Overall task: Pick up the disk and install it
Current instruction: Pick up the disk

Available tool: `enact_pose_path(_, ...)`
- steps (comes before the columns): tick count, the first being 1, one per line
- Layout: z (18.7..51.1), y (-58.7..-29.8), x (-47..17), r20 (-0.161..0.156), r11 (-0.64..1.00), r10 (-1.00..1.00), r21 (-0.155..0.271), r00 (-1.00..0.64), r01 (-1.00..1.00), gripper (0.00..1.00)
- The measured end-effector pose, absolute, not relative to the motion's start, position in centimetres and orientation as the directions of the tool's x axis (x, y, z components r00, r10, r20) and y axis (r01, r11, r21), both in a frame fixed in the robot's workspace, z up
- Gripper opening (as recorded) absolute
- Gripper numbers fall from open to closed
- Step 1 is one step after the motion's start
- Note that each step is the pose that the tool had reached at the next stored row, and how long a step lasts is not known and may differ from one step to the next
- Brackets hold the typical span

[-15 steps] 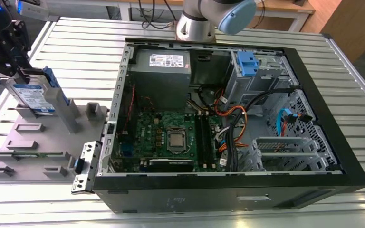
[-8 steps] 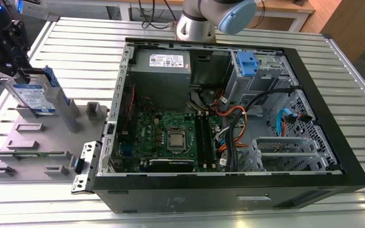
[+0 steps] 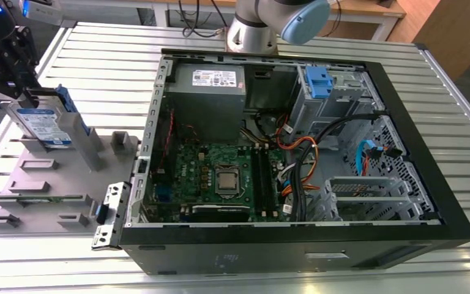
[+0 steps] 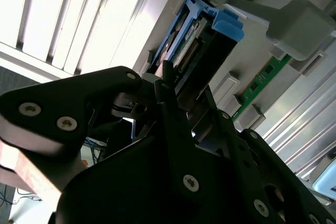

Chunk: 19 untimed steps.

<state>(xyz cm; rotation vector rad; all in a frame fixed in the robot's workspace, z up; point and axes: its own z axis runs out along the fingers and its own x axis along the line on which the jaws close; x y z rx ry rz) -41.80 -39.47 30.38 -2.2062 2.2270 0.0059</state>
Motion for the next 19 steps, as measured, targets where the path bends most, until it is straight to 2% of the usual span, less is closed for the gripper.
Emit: enact_pose_path(19,30.93,-39.47,-41.8,-0.006,0.009,-1.0,-0.002,-0.009,-1.0,0.35)
